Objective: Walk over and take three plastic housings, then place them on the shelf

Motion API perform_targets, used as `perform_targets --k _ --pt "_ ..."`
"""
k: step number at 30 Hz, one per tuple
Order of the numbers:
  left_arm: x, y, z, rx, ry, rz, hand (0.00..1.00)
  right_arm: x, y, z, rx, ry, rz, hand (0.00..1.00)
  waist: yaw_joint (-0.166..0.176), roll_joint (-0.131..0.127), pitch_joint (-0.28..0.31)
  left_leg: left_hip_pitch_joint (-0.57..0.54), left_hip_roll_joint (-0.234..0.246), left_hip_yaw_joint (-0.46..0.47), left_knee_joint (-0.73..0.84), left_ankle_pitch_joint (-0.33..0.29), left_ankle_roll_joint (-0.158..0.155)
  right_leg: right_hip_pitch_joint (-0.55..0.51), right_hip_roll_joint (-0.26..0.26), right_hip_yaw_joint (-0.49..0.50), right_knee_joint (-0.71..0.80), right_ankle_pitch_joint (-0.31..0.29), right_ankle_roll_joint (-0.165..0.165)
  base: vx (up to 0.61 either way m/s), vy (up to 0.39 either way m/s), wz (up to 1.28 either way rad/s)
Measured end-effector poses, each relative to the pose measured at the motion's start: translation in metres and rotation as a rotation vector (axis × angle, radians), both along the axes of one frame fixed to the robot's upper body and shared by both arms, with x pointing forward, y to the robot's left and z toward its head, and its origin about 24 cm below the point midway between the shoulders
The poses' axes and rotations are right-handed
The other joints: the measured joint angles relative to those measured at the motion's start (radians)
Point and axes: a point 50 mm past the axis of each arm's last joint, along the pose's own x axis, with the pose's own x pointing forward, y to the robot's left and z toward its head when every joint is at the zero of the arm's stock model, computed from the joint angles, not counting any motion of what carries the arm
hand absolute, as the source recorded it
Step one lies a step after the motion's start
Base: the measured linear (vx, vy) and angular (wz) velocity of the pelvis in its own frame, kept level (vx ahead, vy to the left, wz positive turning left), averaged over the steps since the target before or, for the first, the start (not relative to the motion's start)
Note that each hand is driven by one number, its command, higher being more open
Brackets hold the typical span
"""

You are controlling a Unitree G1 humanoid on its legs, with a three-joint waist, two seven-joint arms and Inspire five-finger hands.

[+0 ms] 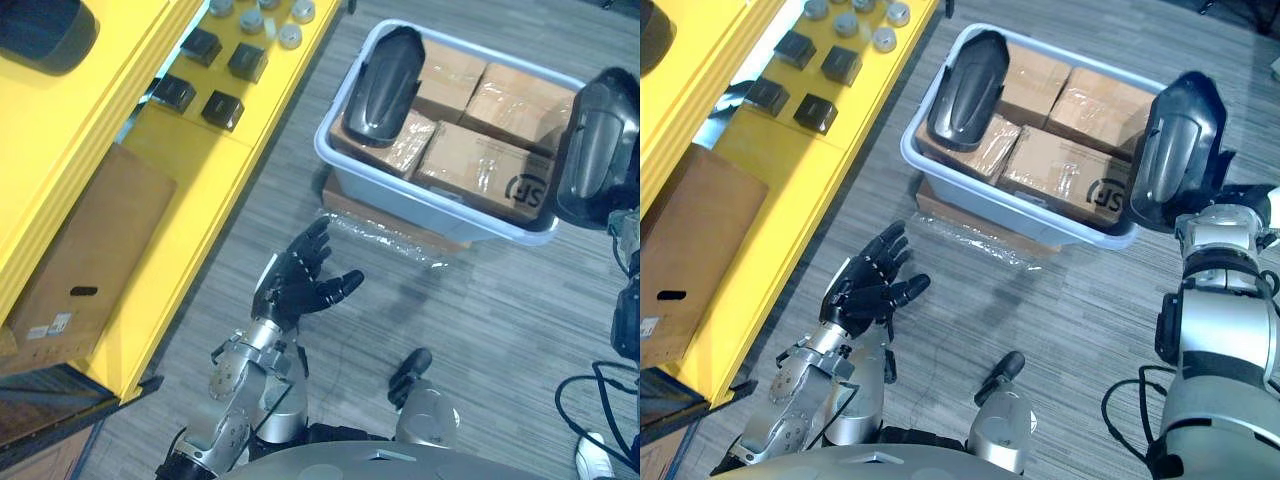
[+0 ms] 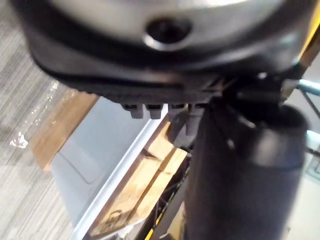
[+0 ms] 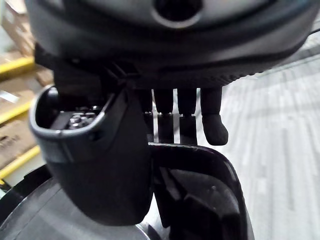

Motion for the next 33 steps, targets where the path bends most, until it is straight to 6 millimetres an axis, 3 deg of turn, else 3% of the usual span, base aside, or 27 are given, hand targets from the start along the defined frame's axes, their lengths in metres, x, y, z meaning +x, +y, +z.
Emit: perform_targets --k 4,9,12,17,19,26,33 --pt "0.008 -0.010 0.002 0.008 0.032 -0.101 1.00 0.015 0.031 -0.014 -0.110 -0.013 0.141 0.00 -0.027 -0.011 -0.099 0.029 0.005 0.020 -0.001 -0.009 -0.011 0.031 0.011 0.007 -0.036 0.008 0.011 0.05 -0.046 -0.11" --pt "0.021 -0.029 0.000 0.013 0.111 -0.225 1.00 0.023 0.076 -0.050 -0.202 0.039 0.334 0.00 -0.045 -0.027 -0.192 0.076 0.026 0.056 -0.005 -0.022 -0.024 0.061 0.036 0.034 -0.070 0.014 0.010 0.02 -0.043 -0.19" --pt "0.028 -0.040 -0.016 0.011 0.237 -0.248 1.00 0.028 0.100 -0.062 -0.218 0.048 0.425 0.00 -0.070 -0.037 -0.212 0.102 0.032 0.078 -0.005 -0.026 -0.029 0.072 0.043 0.058 -0.083 0.024 0.007 -0.02 -0.025 -0.25" --pt "0.038 -0.041 -0.038 -0.021 0.425 -0.180 1.00 0.025 0.125 -0.081 -0.214 0.056 0.526 0.00 -0.096 -0.067 -0.243 0.108 0.038 0.106 -0.005 -0.028 -0.031 0.068 0.055 0.087 -0.127 0.053 0.006 -0.04 -0.007 -0.21" --pt "0.054 -0.042 -0.041 -0.040 0.493 -0.119 1.00 0.026 0.137 -0.091 -0.215 0.078 0.563 0.00 -0.096 -0.081 -0.251 0.113 0.038 0.118 -0.005 -0.031 -0.031 0.068 0.058 0.101 -0.146 0.068 0.005 -0.04 0.005 -0.17" --pt "0.089 -0.045 -0.020 -0.173 0.488 0.023 1.00 0.032 0.189 -0.095 -0.214 -0.002 0.738 0.00 -0.099 -0.098 -0.256 0.104 0.038 0.131 -0.005 -0.031 -0.031 0.053 0.061 0.115 -0.160 0.085 0.001 -0.02 -0.001 -0.07" --pt "0.102 -0.047 -0.006 -0.281 0.448 0.078 1.00 0.028 0.234 -0.112 -0.141 -0.036 0.867 0.00 -0.098 -0.131 -0.266 0.105 0.035 0.128 -0.001 -0.029 -0.031 0.056 0.060 0.113 -0.159 0.088 0.000 0.01 -0.003 0.00"
